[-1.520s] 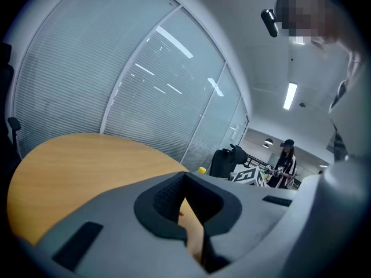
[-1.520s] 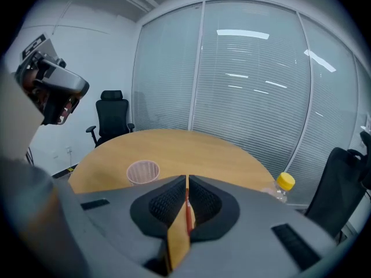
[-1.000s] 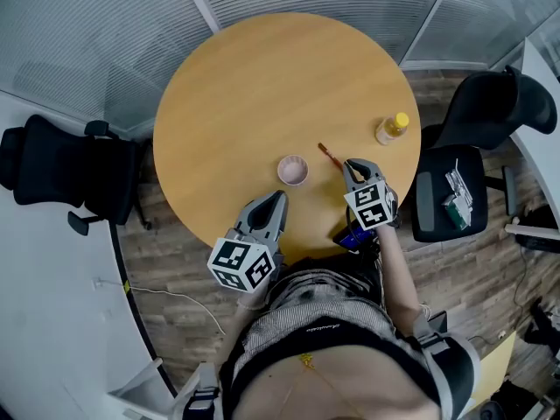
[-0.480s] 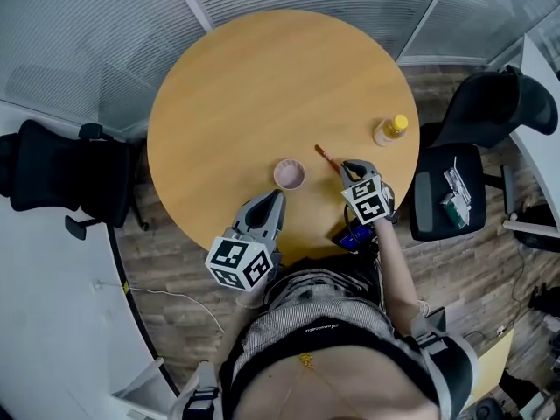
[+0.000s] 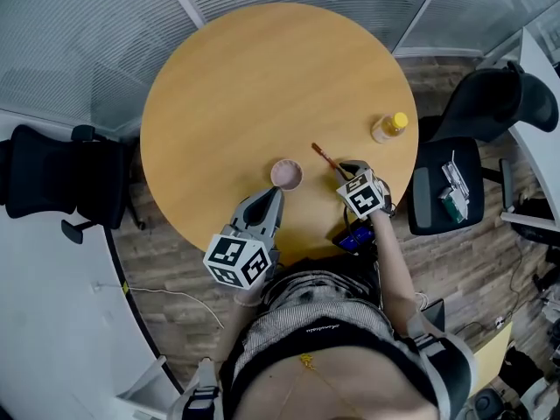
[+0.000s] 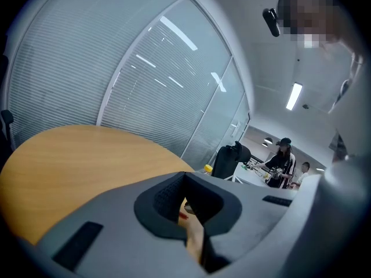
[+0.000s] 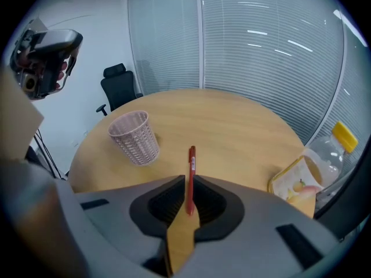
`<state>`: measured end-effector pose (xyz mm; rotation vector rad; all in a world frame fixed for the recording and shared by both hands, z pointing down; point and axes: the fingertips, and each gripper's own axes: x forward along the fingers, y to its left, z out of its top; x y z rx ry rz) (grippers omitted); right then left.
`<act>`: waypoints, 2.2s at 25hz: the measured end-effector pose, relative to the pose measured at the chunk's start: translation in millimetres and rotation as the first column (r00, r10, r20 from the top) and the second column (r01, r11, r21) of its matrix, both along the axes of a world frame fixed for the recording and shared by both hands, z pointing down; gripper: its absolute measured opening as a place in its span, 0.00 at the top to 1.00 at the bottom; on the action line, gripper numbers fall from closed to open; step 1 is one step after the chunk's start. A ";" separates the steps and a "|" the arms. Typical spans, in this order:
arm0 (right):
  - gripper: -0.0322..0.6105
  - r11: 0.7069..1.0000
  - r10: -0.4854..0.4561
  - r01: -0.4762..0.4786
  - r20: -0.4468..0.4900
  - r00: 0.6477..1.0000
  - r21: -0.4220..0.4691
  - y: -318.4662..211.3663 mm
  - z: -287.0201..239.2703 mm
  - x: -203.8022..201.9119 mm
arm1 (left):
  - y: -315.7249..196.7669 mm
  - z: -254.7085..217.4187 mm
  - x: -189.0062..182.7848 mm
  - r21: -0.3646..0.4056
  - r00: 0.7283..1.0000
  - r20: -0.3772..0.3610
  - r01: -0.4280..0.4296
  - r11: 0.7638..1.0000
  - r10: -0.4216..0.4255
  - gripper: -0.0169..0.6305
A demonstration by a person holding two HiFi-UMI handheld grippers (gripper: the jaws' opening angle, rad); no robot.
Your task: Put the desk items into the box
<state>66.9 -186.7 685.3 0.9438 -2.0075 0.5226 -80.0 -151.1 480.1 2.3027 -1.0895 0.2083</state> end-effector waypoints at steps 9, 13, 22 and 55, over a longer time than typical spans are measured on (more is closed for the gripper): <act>0.76 0.994 0.018 -0.019 -0.007 1.000 -0.103 8.7 26.0 6.0 | -7.9 7.8 11.0 -0.014 0.999 -0.004 -0.046 0.999 0.046 0.97; 0.76 0.989 0.017 -0.020 -0.018 1.000 -0.147 9.5 39.4 6.0 | -8.7 9.3 10.7 -0.018 0.999 -0.001 -0.051 0.999 0.051 0.97; 0.79 0.981 0.029 -0.042 -0.068 0.997 -0.188 7.7 59.1 16.1 | -11.4 11.4 9.5 -0.020 0.999 0.000 -0.045 0.999 0.045 0.97; 0.86 0.996 0.071 -0.069 0.028 0.997 -0.062 13.8 10.9 12.8 | 22.1 -6.1 8.8 0.019 0.998 -0.001 -0.066 0.998 0.066 0.97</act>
